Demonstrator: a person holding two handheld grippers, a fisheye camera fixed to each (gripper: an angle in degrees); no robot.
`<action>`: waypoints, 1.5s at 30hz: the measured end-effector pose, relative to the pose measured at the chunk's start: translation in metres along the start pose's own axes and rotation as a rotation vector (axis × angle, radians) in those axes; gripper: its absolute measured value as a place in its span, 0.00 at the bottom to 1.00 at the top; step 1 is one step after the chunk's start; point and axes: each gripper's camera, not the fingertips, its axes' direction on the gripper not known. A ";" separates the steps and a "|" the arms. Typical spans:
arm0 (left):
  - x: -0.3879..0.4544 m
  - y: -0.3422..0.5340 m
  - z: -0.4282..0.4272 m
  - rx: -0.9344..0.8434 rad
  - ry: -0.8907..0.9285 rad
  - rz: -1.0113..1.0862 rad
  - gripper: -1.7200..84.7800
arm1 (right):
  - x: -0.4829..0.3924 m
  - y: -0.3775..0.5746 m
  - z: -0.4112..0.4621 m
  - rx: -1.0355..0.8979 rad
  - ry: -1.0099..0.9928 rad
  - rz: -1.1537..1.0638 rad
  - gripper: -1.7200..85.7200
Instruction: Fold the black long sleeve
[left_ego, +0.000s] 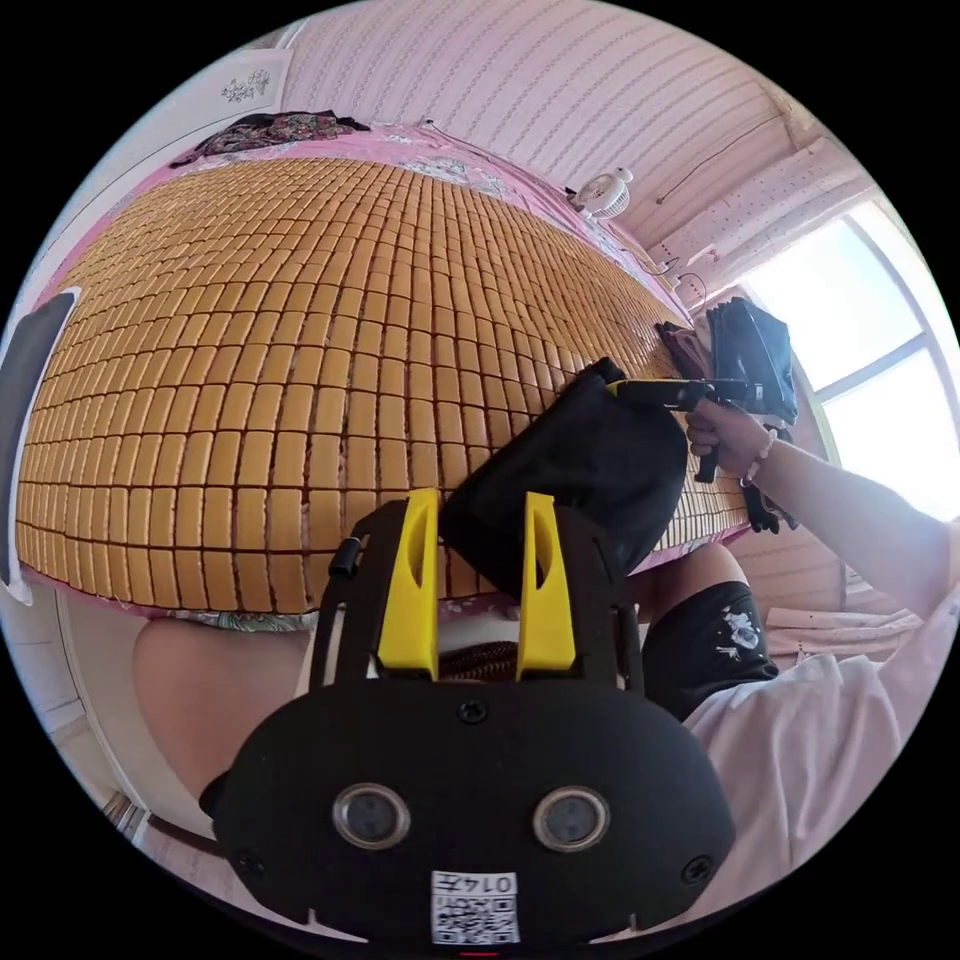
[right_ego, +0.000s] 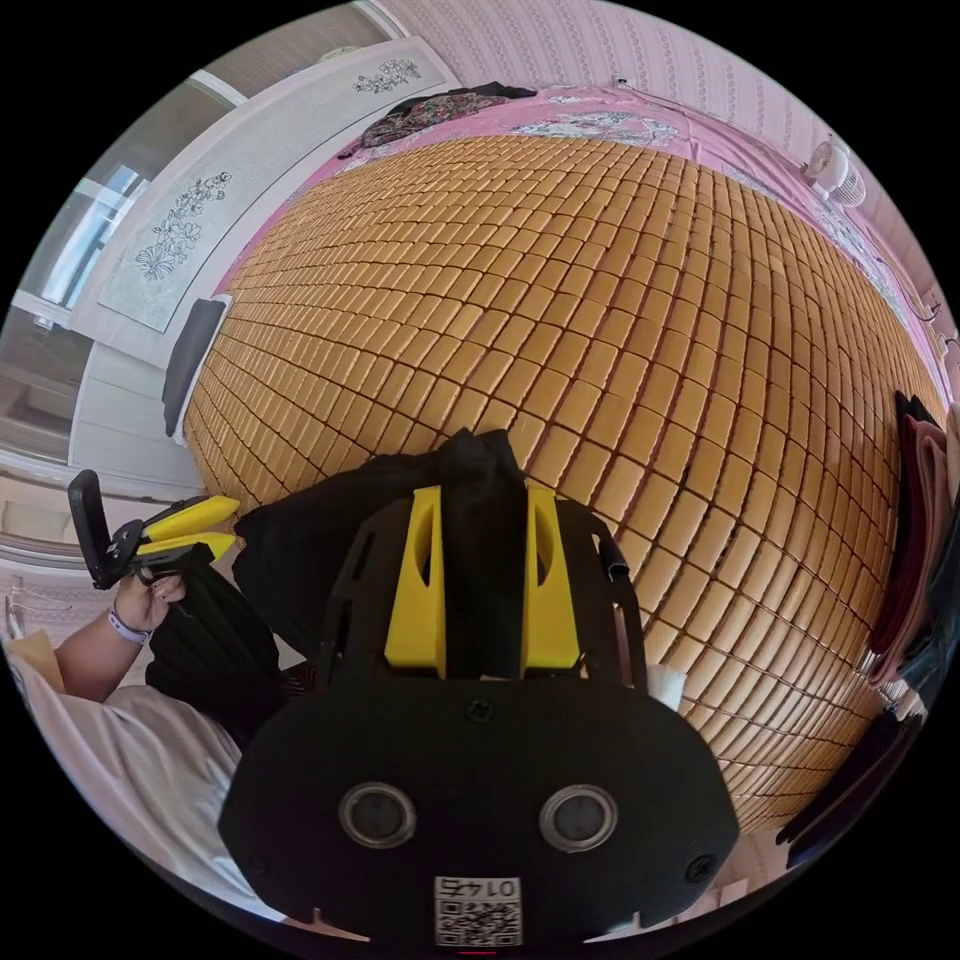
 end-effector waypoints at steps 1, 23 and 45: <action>0.000 0.000 0.004 -0.015 0.001 0.000 0.17 | 0.001 0.002 0.000 0.007 0.006 -0.001 0.15; 0.077 0.099 -0.112 0.253 -0.103 0.377 0.01 | 0.056 0.200 -0.111 0.521 -0.396 0.011 0.04; -0.007 0.229 -0.250 0.715 -0.365 0.006 0.01 | -0.119 0.069 -0.097 0.495 -0.650 -0.527 0.04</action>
